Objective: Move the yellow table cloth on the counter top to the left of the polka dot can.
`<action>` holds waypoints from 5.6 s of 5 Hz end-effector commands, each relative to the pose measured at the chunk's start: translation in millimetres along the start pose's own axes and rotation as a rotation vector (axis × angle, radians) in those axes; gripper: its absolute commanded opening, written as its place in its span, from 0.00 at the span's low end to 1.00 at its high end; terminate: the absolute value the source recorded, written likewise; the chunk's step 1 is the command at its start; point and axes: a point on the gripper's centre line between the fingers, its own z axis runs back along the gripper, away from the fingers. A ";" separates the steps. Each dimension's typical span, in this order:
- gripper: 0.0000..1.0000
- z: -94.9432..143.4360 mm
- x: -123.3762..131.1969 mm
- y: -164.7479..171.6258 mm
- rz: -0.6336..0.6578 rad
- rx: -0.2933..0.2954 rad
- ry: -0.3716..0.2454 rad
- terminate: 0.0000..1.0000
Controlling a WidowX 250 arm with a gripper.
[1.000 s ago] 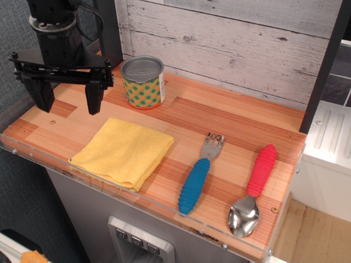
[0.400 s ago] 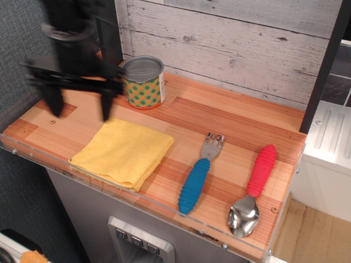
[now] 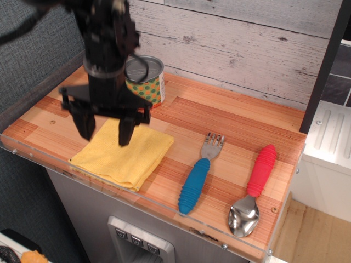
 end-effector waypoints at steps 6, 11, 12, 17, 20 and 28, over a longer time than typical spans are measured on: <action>0.00 -47.8 18.7 6.7 -0.194 -0.109 -0.082 0.00; 0.00 -65.1 56.2 81.3 -0.202 -0.003 -0.087 0.00; 0.00 -68.8 63.5 88.3 -0.193 -0.013 -0.105 0.00; 1.00 -45.3 75.2 98.3 -0.149 0.039 -0.113 0.00; 1.00 -4.4 81.4 97.9 -0.160 0.069 -0.217 0.00; 1.00 77.5 29.8 -30.9 -0.158 -0.045 -0.077 0.00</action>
